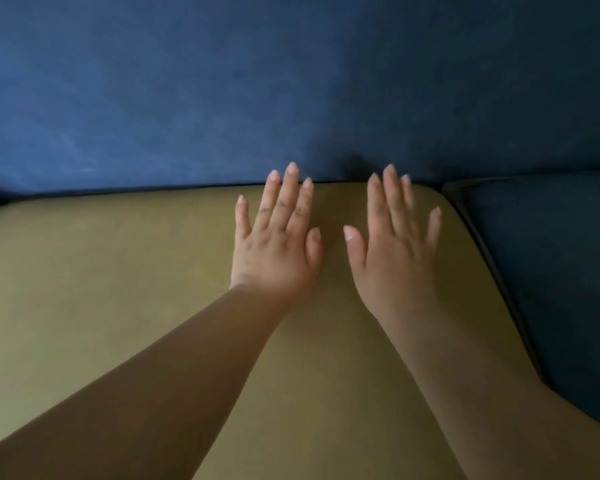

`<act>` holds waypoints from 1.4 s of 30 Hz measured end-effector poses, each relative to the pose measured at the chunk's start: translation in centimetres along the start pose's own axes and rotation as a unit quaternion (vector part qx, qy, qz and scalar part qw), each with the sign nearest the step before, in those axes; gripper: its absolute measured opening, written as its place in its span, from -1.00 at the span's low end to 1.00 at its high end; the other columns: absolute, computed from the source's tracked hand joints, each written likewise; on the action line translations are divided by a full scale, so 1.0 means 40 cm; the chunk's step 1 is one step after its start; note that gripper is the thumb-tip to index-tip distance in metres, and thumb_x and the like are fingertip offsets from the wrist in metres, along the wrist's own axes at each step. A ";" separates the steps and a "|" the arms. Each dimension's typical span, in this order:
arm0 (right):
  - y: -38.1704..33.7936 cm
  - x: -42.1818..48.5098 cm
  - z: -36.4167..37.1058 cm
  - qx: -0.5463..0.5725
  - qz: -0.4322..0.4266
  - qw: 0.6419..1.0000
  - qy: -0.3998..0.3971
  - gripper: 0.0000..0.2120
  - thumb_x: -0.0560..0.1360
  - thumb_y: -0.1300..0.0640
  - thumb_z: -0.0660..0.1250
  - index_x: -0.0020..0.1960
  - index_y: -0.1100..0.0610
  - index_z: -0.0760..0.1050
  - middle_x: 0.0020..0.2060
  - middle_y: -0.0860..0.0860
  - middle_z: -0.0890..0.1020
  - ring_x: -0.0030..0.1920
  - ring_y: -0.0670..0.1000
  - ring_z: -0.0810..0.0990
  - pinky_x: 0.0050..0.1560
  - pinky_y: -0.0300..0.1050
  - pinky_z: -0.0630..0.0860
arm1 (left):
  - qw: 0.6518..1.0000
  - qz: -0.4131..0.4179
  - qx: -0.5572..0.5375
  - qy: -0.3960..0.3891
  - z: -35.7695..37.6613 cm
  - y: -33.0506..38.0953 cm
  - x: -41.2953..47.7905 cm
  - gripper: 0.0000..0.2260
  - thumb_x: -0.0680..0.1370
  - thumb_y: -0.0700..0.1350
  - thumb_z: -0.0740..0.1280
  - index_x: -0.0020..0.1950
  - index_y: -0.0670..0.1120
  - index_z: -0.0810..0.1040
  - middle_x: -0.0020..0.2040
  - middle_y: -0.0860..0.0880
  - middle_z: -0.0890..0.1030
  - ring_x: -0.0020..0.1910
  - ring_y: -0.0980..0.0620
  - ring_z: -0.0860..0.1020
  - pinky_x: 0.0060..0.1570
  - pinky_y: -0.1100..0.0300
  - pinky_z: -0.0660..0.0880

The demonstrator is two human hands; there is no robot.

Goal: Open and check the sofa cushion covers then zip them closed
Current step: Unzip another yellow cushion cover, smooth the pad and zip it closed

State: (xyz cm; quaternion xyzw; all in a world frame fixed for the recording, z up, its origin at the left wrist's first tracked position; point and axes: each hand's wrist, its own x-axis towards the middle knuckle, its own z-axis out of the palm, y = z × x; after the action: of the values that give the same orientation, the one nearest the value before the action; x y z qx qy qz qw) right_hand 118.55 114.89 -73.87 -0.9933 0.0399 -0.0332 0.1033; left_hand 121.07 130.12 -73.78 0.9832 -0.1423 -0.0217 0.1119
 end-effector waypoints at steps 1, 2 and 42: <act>0.032 -0.011 0.001 -0.013 0.016 0.998 -0.060 -0.39 0.62 -0.16 -0.18 0.61 0.06 -0.12 0.59 -0.01 -0.13 0.57 0.00 -0.18 0.51 0.25 -0.17 | 0.999 0.005 0.001 -0.035 0.020 0.027 0.000 -0.45 0.57 0.12 -0.23 0.56 0.06 -0.20 0.51 0.10 -0.35 0.51 0.09 -0.32 0.49 -0.08 -0.25; 0.059 -0.020 0.007 -0.027 0.024 0.992 -0.120 -0.38 0.61 -0.18 -0.22 0.61 0.04 -0.15 0.59 -0.03 -0.16 0.57 -0.02 -0.22 0.52 0.25 -0.16 | 0.997 0.005 0.011 -0.077 0.039 0.047 -0.001 -0.46 0.59 0.11 -0.19 0.58 0.07 -0.18 0.54 0.10 -0.32 0.51 0.10 -0.31 0.49 -0.07 -0.24; 0.167 -0.239 -0.076 0.007 0.020 1.000 0.022 -0.38 0.61 -0.11 -0.09 0.60 0.12 -0.03 0.59 0.07 -0.06 0.58 0.10 -0.10 0.50 0.29 -0.07 | 0.998 0.056 0.036 -0.016 0.021 0.253 -0.167 -0.48 0.62 0.16 -0.20 0.56 0.06 -0.13 0.55 0.09 -0.24 0.53 0.08 -0.28 0.50 -0.09 -0.19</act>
State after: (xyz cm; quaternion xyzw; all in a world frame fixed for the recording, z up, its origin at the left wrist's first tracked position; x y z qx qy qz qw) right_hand 108.31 108.56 -72.85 -0.9905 0.0622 -0.0535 0.1103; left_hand 111.83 122.38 -72.23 0.9765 -0.1999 -0.0261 0.0756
